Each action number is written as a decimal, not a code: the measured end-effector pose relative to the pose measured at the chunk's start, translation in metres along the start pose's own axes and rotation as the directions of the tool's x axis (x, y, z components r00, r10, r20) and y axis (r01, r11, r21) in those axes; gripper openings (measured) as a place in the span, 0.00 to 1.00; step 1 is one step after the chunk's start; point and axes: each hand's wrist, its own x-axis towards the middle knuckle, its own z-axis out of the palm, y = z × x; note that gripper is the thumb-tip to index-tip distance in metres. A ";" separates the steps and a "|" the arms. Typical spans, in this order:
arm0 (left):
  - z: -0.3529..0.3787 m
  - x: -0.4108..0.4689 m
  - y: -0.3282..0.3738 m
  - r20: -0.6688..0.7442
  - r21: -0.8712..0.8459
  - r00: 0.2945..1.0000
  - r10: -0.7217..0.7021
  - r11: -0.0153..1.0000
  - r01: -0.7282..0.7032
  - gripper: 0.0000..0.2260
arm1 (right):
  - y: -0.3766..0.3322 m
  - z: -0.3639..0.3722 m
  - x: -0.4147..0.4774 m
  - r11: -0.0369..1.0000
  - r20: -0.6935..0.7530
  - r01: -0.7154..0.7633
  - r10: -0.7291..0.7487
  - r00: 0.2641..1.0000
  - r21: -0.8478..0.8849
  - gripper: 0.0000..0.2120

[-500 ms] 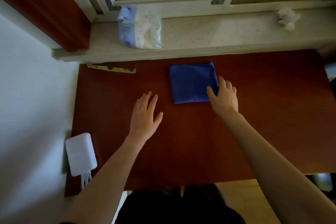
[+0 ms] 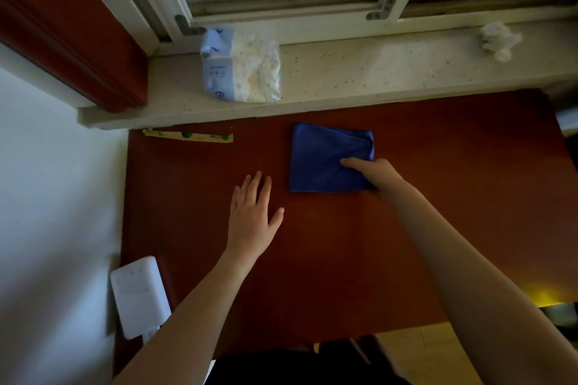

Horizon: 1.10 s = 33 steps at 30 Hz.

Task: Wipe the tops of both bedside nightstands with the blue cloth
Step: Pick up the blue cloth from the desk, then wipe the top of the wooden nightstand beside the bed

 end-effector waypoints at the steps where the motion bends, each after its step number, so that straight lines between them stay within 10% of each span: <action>1: -0.002 0.000 0.001 0.006 0.002 1.000 0.000 1.000 0.000 0.29 | 0.001 0.002 -0.003 0.995 0.038 -0.009 0.005 0.999 0.100 0.31; 7: -0.036 0.003 0.018 0.104 -0.198 0.990 -0.096 0.973 0.115 0.23 | 0.012 -0.001 -0.059 0.909 -0.047 0.354 -0.353 0.934 0.219 0.05; 17: -0.080 -0.080 0.102 -0.008 -0.370 0.986 0.166 0.916 -0.157 0.19 | 0.126 -0.113 -0.201 0.787 -0.244 0.533 -0.476 0.845 0.309 0.04; 25: -0.002 -0.185 0.180 0.300 -0.262 0.871 0.390 0.911 -0.318 0.20 | 0.371 -0.163 -0.287 0.744 -0.504 0.395 -0.091 0.859 0.539 0.08; 33: 0.057 -0.223 0.275 0.537 -0.168 0.660 0.526 0.833 -0.527 0.17 | 0.592 -0.148 -0.391 0.558 -0.605 0.322 0.450 0.656 0.765 0.07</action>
